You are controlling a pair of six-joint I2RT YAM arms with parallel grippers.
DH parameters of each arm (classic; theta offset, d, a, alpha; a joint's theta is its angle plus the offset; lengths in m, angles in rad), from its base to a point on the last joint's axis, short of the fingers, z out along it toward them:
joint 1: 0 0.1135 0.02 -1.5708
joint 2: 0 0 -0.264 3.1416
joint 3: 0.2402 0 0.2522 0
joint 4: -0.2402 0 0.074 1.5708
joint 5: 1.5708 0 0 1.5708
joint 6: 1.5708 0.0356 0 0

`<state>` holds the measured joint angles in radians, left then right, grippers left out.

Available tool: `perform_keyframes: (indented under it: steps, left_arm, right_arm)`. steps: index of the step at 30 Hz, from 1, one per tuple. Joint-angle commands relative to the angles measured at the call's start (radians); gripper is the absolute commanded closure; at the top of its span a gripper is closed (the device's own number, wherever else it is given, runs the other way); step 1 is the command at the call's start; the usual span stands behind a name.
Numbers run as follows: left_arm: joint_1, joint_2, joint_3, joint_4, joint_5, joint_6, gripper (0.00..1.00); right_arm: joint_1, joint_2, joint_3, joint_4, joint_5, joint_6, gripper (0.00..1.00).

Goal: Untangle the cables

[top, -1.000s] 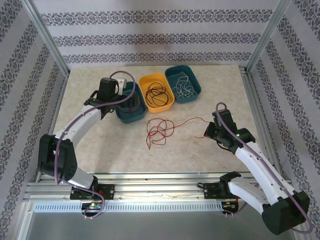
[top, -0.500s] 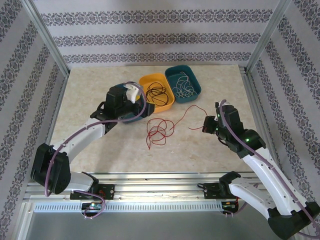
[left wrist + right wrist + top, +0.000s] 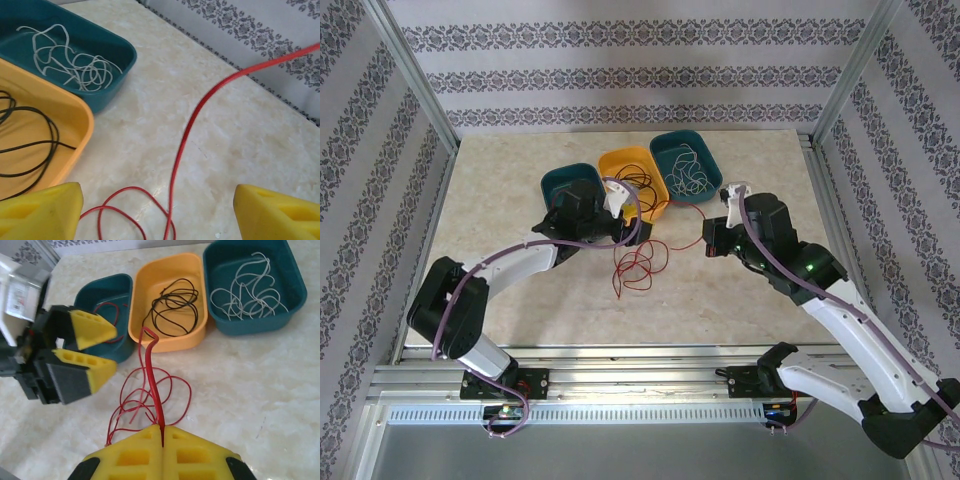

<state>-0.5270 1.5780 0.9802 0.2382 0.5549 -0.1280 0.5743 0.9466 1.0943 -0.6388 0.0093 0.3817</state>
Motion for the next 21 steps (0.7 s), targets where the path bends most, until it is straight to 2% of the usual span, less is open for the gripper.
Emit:
perform_keyframes:
  steps: [1,7,12,15,17,21]
  left_arm:
    - [-0.024,0.030,0.028,0.099,0.043,-0.041,0.31]
    - [-0.038,0.075,0.027,0.150,0.010,-0.088,0.46]
    - [-0.038,0.066,0.007,0.194,-0.068,-0.143,0.82]
    - [-0.037,0.049,-0.008,0.216,-0.094,-0.162,0.94]
    - [-0.037,0.036,-0.015,0.224,-0.107,-0.177,1.00]
    - [-0.031,-0.004,-0.037,0.257,-0.145,-0.249,1.00]
  right_arm:
    - [0.019,0.014,0.039,0.036,-0.018,-0.039,0.99]
    - [0.031,0.023,0.042,0.066,-0.044,-0.041,0.98]
    - [0.036,0.027,0.040,0.065,-0.042,-0.039,0.98]
    - [0.039,0.029,0.029,0.070,-0.039,-0.035,0.98]
    - [0.038,0.031,0.018,0.075,-0.033,-0.032,0.97]
    - [0.040,0.050,-0.002,0.088,-0.019,-0.021,0.94]
